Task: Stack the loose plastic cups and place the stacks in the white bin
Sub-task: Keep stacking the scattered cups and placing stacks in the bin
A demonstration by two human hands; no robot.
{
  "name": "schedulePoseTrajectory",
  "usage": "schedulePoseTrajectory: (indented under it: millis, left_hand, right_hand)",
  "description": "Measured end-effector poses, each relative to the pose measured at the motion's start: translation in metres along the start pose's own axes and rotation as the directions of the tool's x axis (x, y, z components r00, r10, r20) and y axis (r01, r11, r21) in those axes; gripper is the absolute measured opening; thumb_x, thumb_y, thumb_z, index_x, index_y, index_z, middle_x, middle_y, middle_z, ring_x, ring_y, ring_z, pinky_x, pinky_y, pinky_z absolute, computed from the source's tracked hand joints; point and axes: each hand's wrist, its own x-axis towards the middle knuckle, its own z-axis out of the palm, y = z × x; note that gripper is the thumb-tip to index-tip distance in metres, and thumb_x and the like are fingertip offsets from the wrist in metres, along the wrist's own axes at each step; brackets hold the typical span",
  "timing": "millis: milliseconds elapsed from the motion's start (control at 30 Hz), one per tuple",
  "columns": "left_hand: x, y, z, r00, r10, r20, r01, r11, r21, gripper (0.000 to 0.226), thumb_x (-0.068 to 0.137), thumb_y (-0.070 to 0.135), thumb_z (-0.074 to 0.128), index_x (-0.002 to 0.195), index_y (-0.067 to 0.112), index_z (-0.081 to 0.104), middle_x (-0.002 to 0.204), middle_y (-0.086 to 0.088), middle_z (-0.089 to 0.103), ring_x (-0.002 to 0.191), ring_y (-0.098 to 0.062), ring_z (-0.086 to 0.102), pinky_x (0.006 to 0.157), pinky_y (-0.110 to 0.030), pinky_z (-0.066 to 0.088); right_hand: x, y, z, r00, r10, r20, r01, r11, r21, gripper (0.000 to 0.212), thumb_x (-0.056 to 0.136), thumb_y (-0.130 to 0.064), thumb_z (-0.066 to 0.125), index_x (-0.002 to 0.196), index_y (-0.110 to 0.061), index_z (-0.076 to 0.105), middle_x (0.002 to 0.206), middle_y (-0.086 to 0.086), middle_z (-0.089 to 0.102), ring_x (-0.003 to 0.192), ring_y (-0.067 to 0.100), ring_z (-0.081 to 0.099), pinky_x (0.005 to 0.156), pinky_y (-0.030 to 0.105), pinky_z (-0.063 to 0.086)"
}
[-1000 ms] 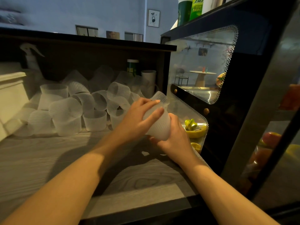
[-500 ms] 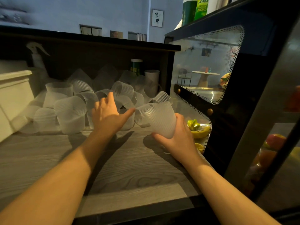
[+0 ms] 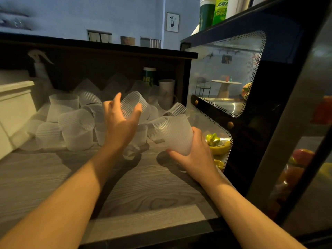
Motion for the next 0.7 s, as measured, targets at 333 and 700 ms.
schedulePoseTrajectory:
  millis: [333,700]
  left_hand:
    - [-0.008,0.018,0.012,0.952,0.235,0.195,-0.173,0.941,-0.289,0.061,0.091,0.052,0.04,0.141,0.018,0.048,0.11,0.019,0.053,0.104,0.011,0.05,0.089,-0.01,0.039]
    - [-0.014,0.017,0.019,0.871,0.358,0.337,-0.285,0.926,-0.246,0.069,0.088,0.061,0.036,0.142,0.019,0.048,0.115,0.005,0.053,0.105,-0.004,0.053,0.083,-0.022,0.046]
  right_hand:
    - [-0.001,-0.002,0.0,0.999,-0.048,0.014,0.048,0.999,0.002,0.087,0.071,-0.063,0.072,0.137,-0.026,0.028,0.126,-0.006,0.042,0.11,0.011,0.045,0.084,0.032,0.048]
    - [-0.003,-0.004,-0.002,0.994,-0.102,-0.028,0.102,0.995,0.004,0.079,0.073,-0.055,0.076,0.133,-0.024,0.035,0.116,-0.009,0.044,0.103,0.01,0.048,0.076,0.028,0.049]
